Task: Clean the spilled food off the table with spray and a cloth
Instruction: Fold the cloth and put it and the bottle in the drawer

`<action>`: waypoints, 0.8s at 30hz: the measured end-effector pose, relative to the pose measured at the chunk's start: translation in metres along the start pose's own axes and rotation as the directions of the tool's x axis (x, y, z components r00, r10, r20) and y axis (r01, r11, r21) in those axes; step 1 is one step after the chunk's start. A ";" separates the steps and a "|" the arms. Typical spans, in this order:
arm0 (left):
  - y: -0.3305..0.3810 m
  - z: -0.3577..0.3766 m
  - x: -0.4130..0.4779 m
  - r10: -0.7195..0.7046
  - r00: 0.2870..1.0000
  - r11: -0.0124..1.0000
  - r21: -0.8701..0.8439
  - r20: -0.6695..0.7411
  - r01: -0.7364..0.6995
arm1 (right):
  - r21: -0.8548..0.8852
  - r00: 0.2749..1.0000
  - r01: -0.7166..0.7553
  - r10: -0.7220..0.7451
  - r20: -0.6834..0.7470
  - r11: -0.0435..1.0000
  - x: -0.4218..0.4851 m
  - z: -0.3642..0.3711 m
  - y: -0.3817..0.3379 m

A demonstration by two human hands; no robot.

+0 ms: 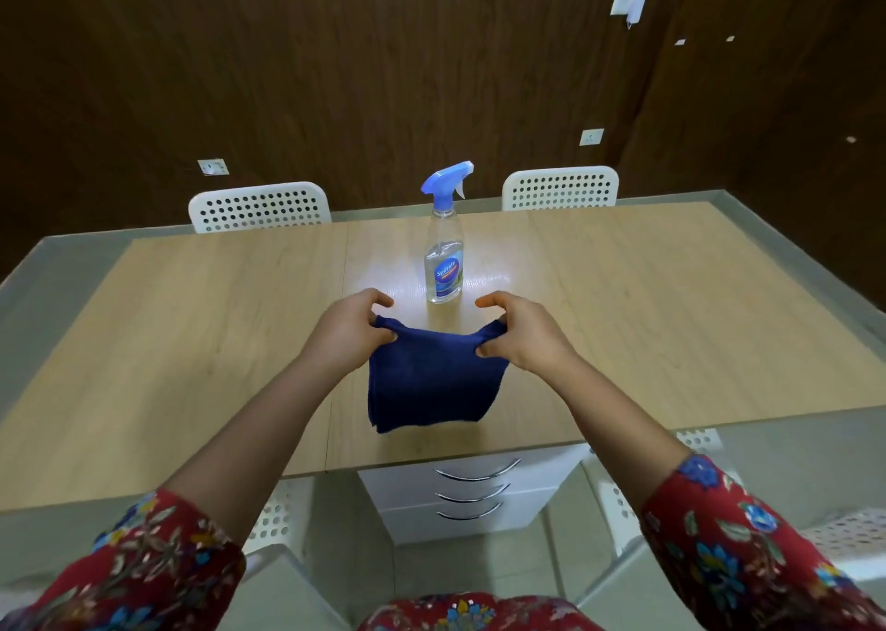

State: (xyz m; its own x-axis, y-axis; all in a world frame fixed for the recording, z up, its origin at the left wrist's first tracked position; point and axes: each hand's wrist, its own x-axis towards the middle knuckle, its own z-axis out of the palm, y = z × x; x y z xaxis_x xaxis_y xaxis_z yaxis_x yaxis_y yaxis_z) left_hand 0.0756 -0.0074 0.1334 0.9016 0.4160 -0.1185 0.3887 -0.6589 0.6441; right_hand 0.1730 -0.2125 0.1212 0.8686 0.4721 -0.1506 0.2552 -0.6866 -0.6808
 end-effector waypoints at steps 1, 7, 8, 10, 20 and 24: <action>-0.001 -0.001 0.004 -0.022 1.000 1.000 0.013 -0.006 0.022 | -0.005 0.998 -0.027 0.026 -0.058 1.000 0.003 -0.002 -0.001; 0.008 -0.016 0.018 -0.016 0.998 1.000 -0.016 0.057 0.017 | 0.067 0.996 -0.085 0.087 -0.020 0.994 0.019 -0.014 -0.009; 0.010 -0.018 0.019 -0.001 0.997 1.000 -0.008 0.077 0.001 | -0.033 0.997 -0.073 0.073 -0.007 0.997 0.020 -0.015 -0.010; 0.014 -0.016 0.017 0.010 0.996 0.995 0.097 0.086 -0.018 | -0.213 0.998 -0.061 0.058 -0.020 0.975 0.020 -0.014 -0.010; 0.015 -0.046 0.016 -0.062 0.939 0.724 -0.632 0.338 0.276 | 0.802 0.917 -0.307 -0.065 0.393 0.512 0.013 -0.049 0.000; -0.022 0.013 0.000 -0.087 0.783 0.365 -0.712 0.616 0.600 | 0.799 0.802 -0.594 -0.004 0.597 0.097 -0.019 0.021 0.042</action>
State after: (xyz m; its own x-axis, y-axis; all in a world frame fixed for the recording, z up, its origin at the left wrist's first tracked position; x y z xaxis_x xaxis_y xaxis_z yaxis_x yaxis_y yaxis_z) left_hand 0.0694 -0.0008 0.1093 0.7891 -0.0024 -0.6143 0.5477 0.4557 0.7017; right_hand 0.1582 -0.2382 0.0802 0.4422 0.7113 -0.5464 -0.8303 0.0943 -0.5493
